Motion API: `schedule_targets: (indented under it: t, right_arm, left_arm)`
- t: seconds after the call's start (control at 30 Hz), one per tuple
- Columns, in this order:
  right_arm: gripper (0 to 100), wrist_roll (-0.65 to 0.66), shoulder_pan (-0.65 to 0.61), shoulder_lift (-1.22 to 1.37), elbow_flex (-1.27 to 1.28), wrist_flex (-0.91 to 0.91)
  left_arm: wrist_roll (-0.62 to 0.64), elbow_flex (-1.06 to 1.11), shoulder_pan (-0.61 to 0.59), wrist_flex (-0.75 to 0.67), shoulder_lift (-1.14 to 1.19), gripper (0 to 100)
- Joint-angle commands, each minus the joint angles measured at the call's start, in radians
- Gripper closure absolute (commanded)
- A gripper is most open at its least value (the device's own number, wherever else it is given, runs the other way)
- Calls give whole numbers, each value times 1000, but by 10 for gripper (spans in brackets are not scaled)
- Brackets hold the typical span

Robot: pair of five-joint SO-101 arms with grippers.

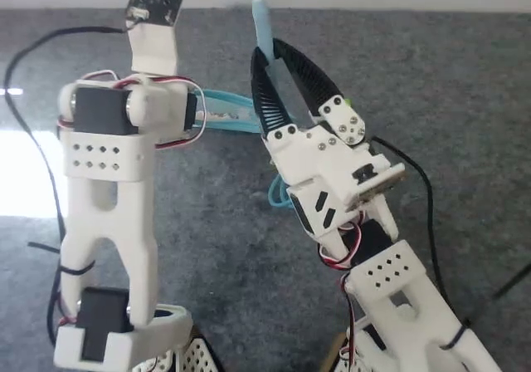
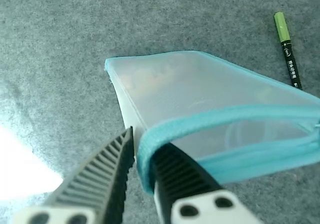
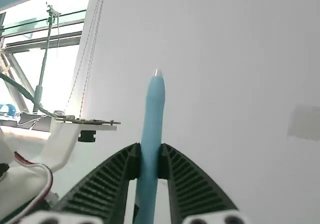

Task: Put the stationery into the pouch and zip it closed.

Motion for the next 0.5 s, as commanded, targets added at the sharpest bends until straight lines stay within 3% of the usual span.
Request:
schedule_targets:
  t: [0.0, 0.47]
  right_arm:
    - [991, -21, -25, -8, -72, 18]
    - [991, -63, -28, 280, -249, 18]
  left_arm:
    - [0, -21, -3, -25, -5, 989]
    - [0, -65, -18, 25, -14, 990]
